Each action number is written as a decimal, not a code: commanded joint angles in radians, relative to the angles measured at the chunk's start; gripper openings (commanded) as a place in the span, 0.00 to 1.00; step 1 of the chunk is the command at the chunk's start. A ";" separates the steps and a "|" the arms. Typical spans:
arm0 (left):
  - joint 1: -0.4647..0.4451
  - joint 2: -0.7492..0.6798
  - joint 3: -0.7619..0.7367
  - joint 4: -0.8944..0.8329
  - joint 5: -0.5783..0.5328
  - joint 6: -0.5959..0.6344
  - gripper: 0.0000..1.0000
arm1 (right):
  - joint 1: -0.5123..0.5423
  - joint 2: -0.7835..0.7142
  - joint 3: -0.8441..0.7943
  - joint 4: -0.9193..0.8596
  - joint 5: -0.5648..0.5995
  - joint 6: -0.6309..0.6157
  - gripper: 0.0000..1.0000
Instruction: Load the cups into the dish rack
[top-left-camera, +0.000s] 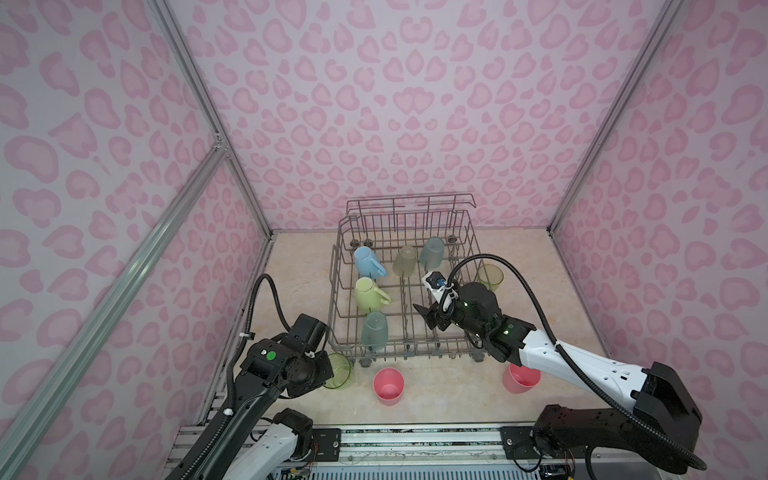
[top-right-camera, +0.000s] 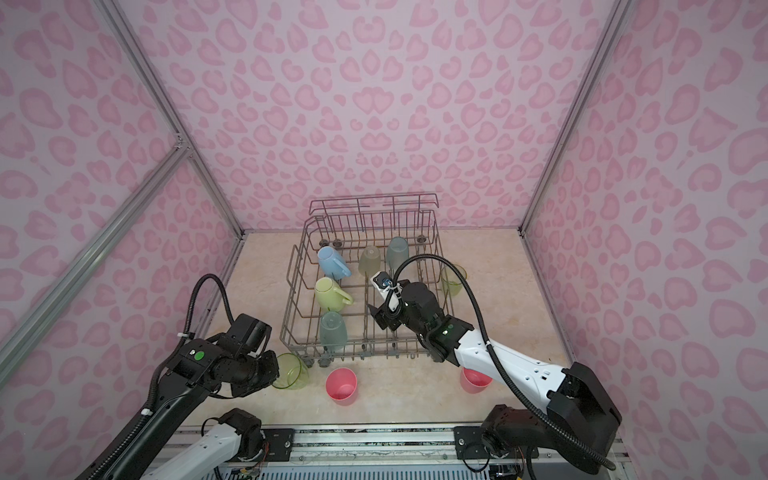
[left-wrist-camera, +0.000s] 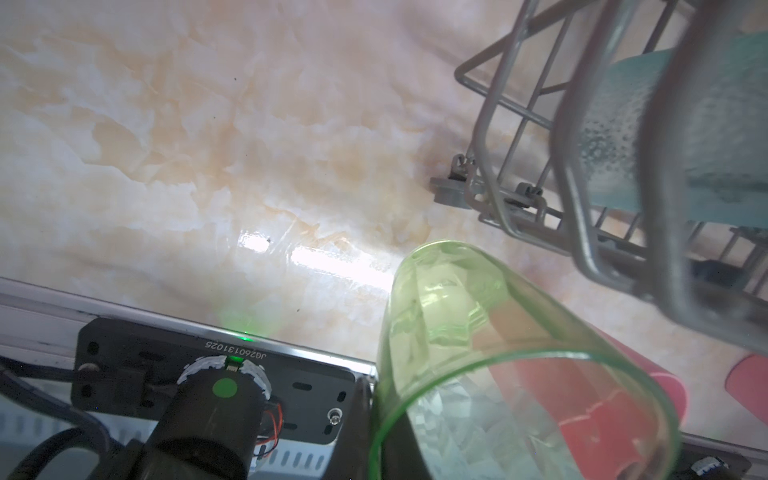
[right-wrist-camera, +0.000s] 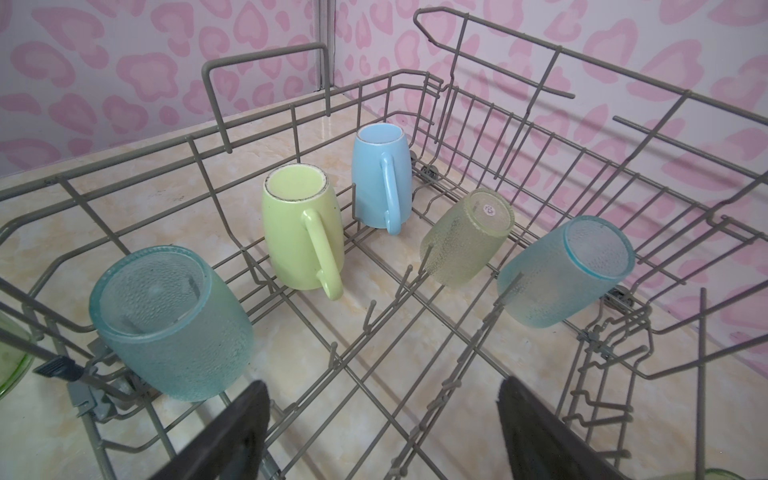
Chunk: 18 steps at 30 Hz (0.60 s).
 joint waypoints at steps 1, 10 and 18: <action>0.000 0.004 0.041 -0.013 0.005 0.045 0.03 | 0.000 -0.005 -0.012 0.027 0.012 0.011 0.86; -0.001 0.002 0.178 -0.016 0.042 0.141 0.03 | -0.002 -0.007 -0.011 0.024 0.021 0.024 0.86; -0.003 0.021 0.297 0.045 0.132 0.221 0.03 | -0.005 -0.011 0.006 -0.005 0.060 0.042 0.86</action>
